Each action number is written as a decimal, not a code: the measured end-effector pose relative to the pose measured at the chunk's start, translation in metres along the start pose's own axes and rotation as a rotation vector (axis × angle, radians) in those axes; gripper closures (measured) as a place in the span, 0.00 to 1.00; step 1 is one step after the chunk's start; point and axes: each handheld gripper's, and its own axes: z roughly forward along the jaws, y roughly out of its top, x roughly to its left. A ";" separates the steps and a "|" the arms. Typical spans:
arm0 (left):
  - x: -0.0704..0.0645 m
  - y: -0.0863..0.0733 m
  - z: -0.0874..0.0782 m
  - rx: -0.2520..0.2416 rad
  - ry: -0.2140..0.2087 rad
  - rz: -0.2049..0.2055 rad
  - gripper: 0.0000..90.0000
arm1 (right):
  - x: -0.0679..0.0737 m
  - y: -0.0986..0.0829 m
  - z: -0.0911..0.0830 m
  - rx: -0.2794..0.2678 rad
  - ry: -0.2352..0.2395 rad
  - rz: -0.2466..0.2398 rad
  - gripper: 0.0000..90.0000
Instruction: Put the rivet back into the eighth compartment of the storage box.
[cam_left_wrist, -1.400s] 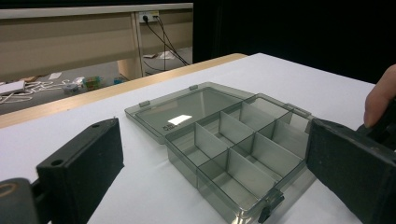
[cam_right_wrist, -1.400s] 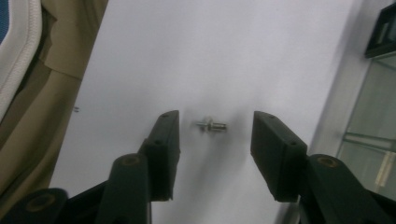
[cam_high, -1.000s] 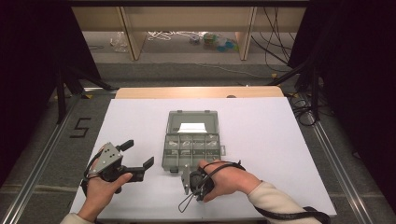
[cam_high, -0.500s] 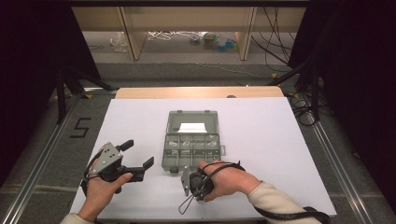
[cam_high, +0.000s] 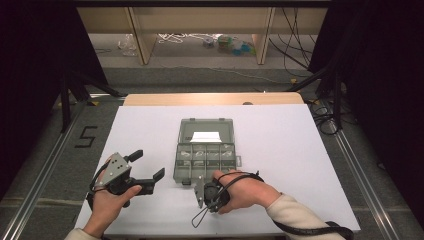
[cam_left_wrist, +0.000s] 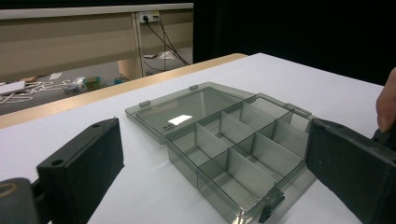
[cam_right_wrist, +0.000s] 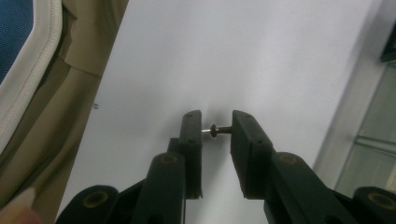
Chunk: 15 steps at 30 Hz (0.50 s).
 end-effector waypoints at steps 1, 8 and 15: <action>0.000 0.000 0.000 0.000 0.000 0.000 0.05 | 0.000 -0.001 -0.002 -0.002 0.002 0.006 0.84; 0.000 0.000 0.000 0.001 0.001 0.000 0.05 | -0.003 -0.006 -0.014 -0.018 -0.039 0.040 0.84; 0.000 0.000 0.000 0.000 0.001 0.000 0.05 | -0.007 -0.013 -0.026 -0.033 -0.085 0.062 0.84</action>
